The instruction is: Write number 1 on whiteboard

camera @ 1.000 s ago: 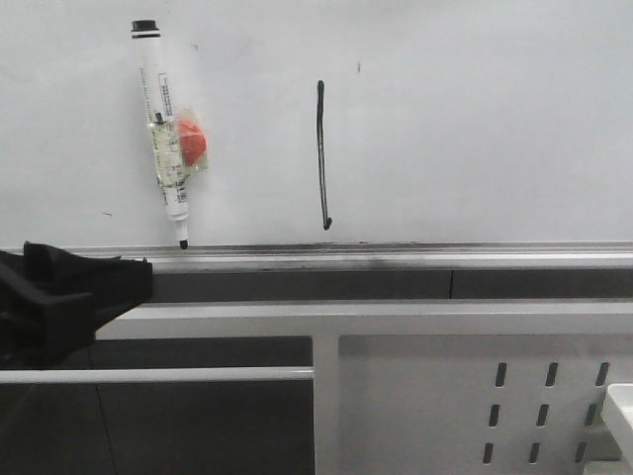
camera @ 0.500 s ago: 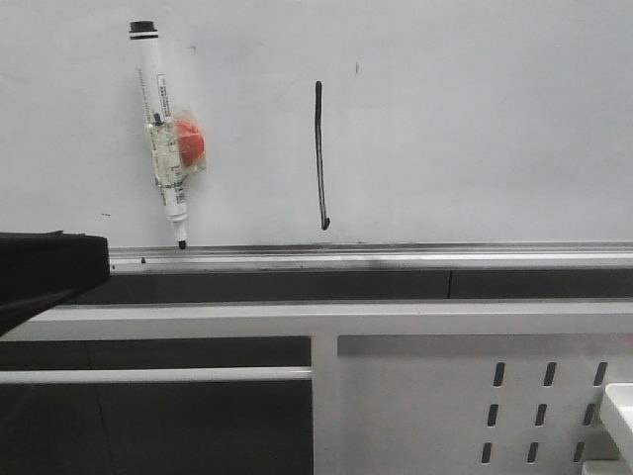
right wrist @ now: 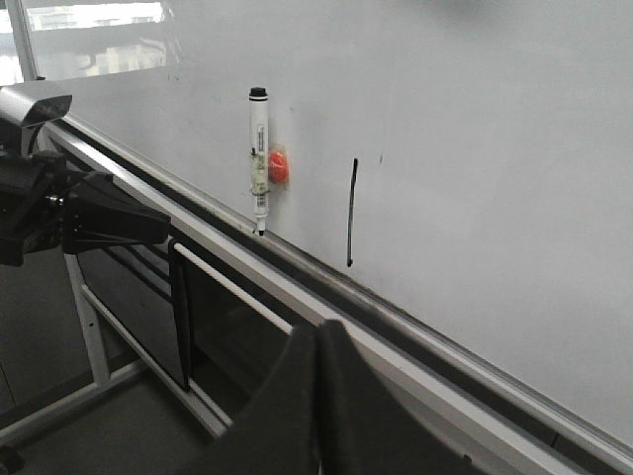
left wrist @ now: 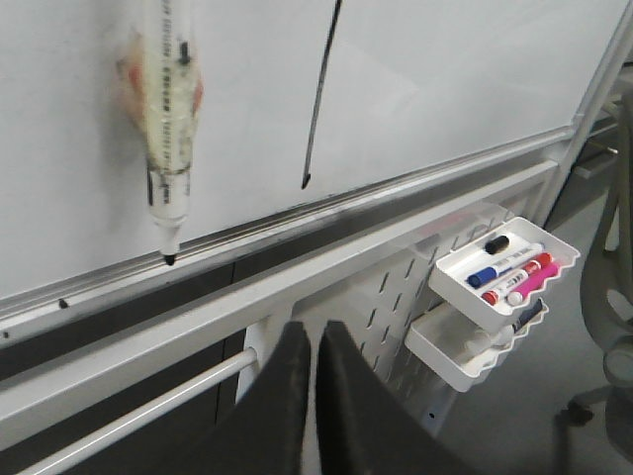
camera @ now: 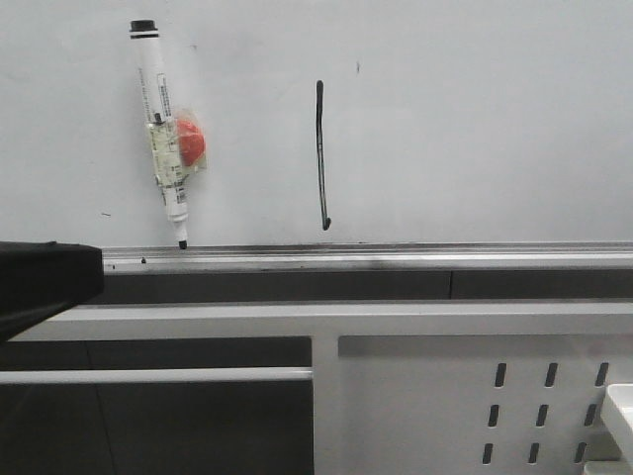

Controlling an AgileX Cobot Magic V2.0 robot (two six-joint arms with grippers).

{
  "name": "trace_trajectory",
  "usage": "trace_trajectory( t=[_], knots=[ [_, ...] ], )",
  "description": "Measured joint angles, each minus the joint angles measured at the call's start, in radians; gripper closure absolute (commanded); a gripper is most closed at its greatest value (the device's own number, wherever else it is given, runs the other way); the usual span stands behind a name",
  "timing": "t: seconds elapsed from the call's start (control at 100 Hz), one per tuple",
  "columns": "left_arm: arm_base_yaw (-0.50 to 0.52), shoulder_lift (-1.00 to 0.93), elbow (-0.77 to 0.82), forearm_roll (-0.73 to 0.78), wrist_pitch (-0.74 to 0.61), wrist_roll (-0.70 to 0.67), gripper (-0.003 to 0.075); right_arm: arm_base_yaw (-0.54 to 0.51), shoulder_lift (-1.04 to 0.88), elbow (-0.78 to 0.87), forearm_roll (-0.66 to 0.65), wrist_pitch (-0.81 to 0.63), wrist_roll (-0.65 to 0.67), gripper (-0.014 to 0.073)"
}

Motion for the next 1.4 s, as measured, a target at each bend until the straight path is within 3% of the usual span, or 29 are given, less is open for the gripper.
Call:
trace_trajectory(
  t=[0.35,0.66,0.99,1.11,1.4],
  knots=[
    [0.0,-0.071,-0.044,-0.003,0.005,0.013,0.074,0.0,0.0,0.006,0.0,0.0,0.0,0.0648],
    [0.0,-0.383,-0.143,0.006,0.405,0.015,0.074,0.0,0.0,0.006,0.0,0.0,0.0,0.0648],
    [0.014,-0.729,-0.106,0.091,0.428,0.076,0.074,0.0,0.0,0.006,0.0,0.0,0.0,0.0648],
    [0.043,-0.803,-0.072,-0.005,0.428,0.184,0.074,0.0,0.0,0.006,0.0,0.0,0.0,0.0648],
    [0.137,-0.933,0.008,-0.395,0.43,0.467,0.074,0.0,0.0,0.006,0.0,0.0,0.0,0.0648]
  ],
)
